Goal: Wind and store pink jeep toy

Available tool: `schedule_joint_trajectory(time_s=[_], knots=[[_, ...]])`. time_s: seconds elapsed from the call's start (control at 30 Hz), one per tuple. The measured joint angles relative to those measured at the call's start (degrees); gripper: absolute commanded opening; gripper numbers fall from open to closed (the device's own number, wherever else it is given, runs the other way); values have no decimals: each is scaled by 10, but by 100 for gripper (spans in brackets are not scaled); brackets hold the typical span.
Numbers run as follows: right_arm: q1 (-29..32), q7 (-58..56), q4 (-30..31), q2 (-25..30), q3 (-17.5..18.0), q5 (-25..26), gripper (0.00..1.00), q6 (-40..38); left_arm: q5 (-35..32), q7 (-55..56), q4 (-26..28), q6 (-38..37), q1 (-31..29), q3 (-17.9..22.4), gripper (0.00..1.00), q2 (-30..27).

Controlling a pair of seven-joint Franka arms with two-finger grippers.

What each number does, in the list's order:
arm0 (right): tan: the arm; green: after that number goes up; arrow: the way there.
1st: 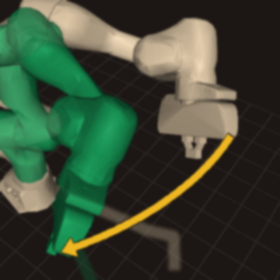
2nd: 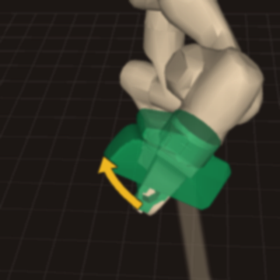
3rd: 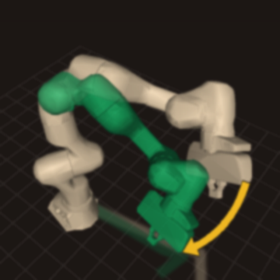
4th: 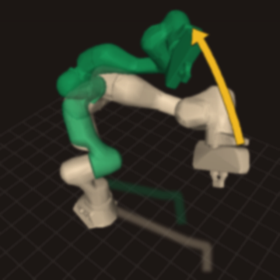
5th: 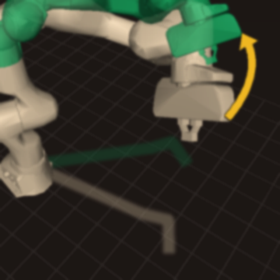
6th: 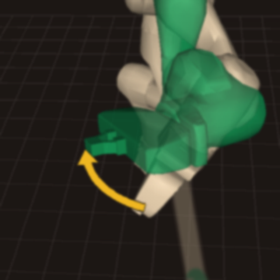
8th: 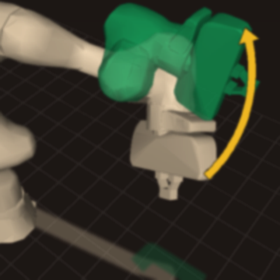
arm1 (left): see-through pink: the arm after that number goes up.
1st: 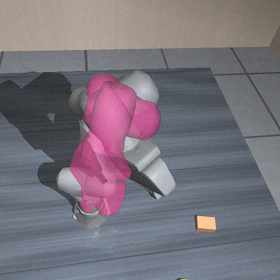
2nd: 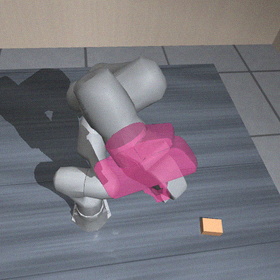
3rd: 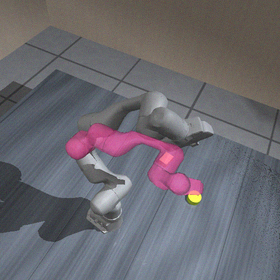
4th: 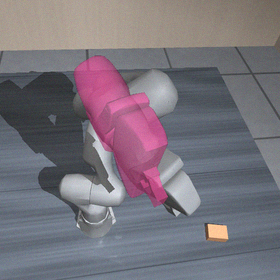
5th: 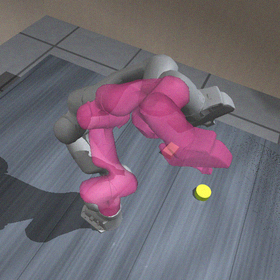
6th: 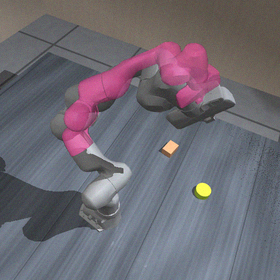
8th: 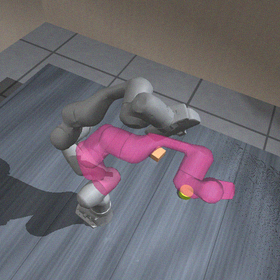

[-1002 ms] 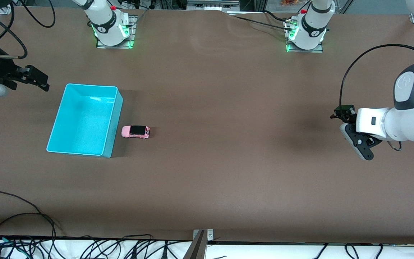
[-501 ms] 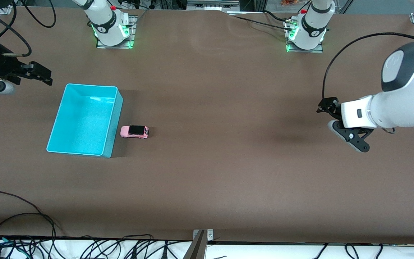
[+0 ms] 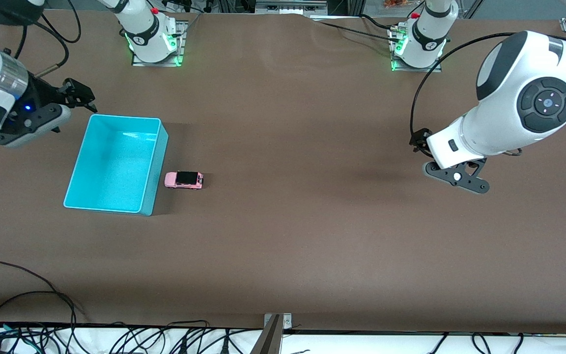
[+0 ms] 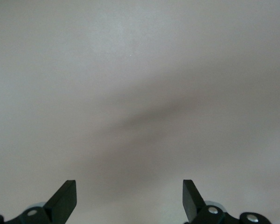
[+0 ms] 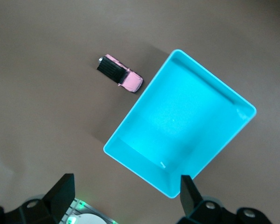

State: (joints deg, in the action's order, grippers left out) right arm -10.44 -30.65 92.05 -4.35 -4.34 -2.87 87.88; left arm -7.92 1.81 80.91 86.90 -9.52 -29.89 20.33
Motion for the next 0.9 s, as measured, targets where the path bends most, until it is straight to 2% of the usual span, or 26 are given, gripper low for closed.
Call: schedule_joint_trajectory(time_s=[0.23,0.43,0.57,0.73,0.9], knots=[[-8,-181,1,-42,1,-7,100,21,12,5,0,2,2,26,100,-8],[-14,-280,3,-94,2,-25,100,34,25,6,10,35,35,101,100,-34],[-19,-368,5,-135,4,-32,100,69,69,6,41,90,61,153,100,-71],[-24,-424,13,-175,18,-34,100,123,131,10,79,134,111,243,100,-111],[-32,-434,37,-195,37,-34,100,186,129,10,105,140,128,265,100,-148]])
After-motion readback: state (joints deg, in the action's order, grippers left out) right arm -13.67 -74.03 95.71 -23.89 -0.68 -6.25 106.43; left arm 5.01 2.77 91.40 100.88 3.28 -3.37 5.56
